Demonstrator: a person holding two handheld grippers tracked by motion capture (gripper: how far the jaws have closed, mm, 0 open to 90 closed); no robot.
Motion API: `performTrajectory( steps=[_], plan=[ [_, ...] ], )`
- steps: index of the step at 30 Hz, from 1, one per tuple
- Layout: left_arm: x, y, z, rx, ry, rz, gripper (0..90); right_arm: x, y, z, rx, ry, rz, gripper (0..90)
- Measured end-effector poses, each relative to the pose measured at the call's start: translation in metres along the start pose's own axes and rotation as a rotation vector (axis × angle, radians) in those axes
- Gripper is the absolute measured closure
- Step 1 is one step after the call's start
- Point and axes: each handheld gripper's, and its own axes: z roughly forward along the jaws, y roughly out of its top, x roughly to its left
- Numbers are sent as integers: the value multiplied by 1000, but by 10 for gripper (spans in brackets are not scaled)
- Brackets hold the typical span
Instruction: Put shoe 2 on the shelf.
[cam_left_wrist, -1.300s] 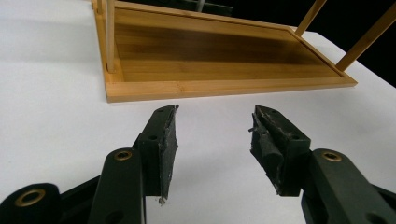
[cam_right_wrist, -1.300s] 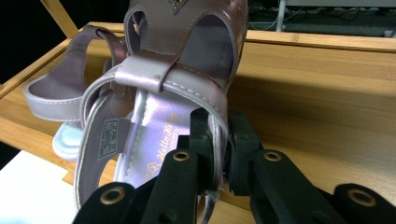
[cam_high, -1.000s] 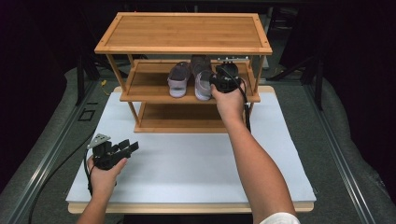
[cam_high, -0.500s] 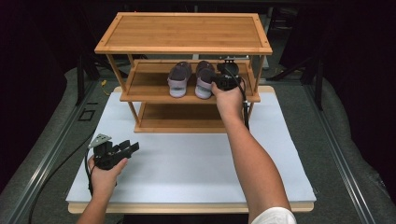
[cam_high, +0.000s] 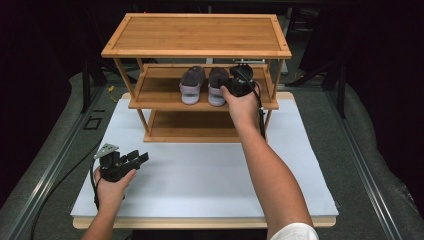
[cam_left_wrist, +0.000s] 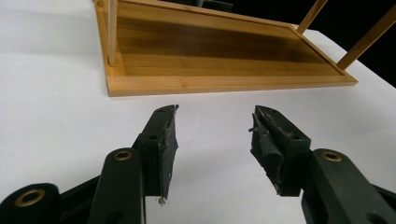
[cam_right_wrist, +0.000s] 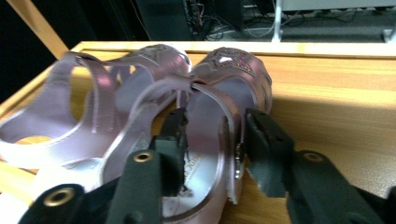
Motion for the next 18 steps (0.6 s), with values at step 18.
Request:
performTrajectory(
  steps=[18],
  plan=[
    [-4, -2, 7, 28, -23, 39, 502, -2, -9, -51, -78, 82, -56, 536]
  ],
)
